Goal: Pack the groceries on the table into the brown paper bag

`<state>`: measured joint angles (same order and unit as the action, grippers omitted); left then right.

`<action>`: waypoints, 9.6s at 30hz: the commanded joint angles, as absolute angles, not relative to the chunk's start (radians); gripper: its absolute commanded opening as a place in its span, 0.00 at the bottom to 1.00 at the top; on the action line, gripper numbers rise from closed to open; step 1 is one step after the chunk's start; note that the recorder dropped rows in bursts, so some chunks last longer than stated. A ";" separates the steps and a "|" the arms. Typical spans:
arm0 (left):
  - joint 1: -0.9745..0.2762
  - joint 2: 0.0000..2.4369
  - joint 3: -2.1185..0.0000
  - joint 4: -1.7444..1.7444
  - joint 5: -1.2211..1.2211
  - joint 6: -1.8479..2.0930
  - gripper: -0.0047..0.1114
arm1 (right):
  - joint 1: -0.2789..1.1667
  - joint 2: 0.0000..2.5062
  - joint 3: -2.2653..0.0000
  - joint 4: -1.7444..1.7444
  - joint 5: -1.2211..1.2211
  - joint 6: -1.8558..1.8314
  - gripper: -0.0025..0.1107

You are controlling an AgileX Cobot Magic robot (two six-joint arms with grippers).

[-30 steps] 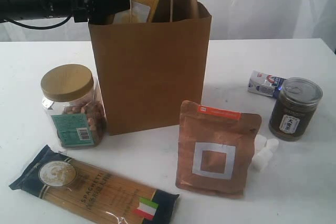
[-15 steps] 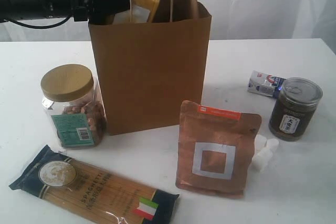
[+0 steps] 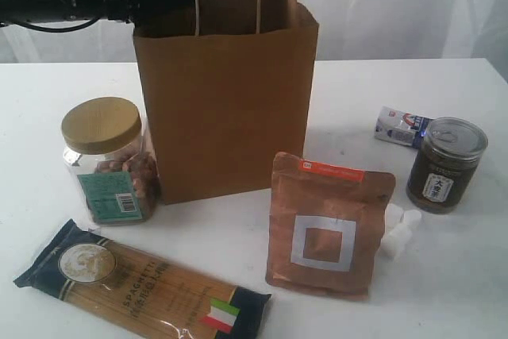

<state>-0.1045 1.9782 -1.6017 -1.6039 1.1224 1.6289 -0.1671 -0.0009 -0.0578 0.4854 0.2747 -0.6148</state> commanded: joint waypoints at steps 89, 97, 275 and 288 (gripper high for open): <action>0.347 1.907 -0.897 -1.353 0.989 2.118 0.95 | -0.170 0.000 -0.056 0.480 0.265 -0.601 0.02; 0.347 1.924 -0.936 -1.361 1.033 2.118 0.95 | -0.170 0.000 -0.056 0.480 0.262 -0.601 0.02; 0.349 1.900 -0.914 -1.147 1.124 1.861 0.04 | 0.911 1.821 -1.126 -0.132 0.709 -0.530 0.40; 0.393 1.747 -0.808 -1.233 1.087 1.858 0.04 | 0.874 1.569 -1.101 -0.055 0.760 -0.098 0.39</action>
<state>0.3627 1.7960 -0.8371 -1.1779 1.0747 1.8628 0.9001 1.6755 -1.1215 -0.1016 0.7627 -0.1649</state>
